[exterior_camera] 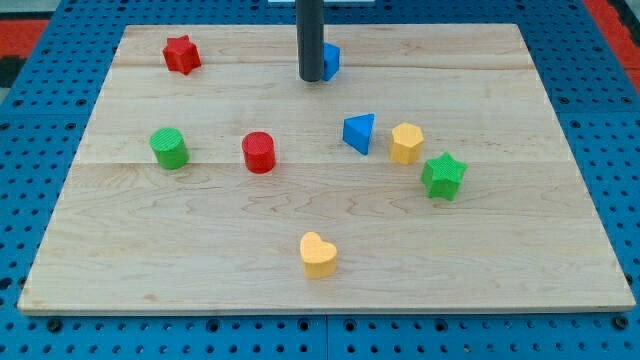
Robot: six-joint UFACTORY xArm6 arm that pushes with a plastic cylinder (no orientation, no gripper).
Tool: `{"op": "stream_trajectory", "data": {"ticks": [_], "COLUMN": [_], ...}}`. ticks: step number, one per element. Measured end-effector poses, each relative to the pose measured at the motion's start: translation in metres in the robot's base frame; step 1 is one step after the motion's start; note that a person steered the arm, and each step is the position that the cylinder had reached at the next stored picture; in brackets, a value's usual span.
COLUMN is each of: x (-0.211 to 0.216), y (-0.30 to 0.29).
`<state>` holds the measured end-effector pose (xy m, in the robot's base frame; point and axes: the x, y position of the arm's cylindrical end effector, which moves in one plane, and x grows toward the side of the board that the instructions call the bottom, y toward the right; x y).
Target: Move yellow hexagon towards the top right of the board
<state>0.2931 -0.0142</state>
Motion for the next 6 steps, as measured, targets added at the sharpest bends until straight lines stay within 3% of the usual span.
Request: {"op": "stream_trajectory", "data": {"ticks": [2, 4, 5, 6], "x": [0.013, 0.1, 0.141, 0.146], "y": [-0.001, -0.03, -0.014, 0.052]}}
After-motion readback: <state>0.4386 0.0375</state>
